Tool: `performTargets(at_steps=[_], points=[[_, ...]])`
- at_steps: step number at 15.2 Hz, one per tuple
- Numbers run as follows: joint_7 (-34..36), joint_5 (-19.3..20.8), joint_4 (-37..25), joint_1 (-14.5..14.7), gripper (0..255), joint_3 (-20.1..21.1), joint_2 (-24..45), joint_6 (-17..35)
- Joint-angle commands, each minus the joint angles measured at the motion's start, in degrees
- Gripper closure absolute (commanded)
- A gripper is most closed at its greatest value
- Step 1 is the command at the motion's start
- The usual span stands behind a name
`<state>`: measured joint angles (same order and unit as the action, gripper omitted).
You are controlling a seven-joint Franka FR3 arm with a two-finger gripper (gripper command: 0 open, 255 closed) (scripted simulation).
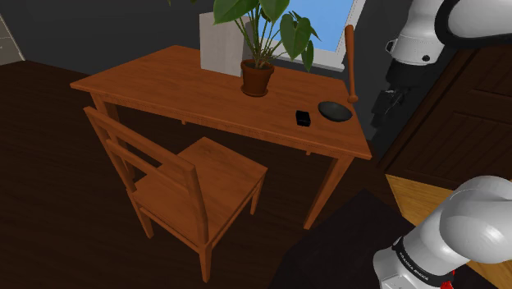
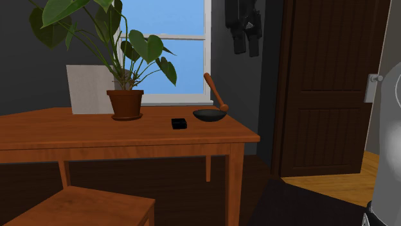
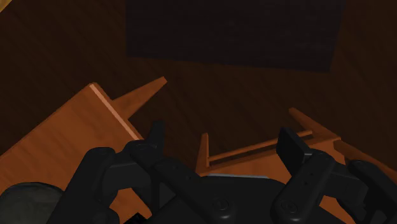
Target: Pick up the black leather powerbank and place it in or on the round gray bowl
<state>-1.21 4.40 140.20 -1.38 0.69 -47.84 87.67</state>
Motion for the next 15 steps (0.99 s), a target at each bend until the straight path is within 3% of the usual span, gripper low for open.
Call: performTargets(at_steps=[1,15], points=[[0.00,0.00,0.00,0.00,0,0.00,0.00,0.00],[6.99,-0.72,-9.14,-4.14,0,-2.63,29.26,21.70]])
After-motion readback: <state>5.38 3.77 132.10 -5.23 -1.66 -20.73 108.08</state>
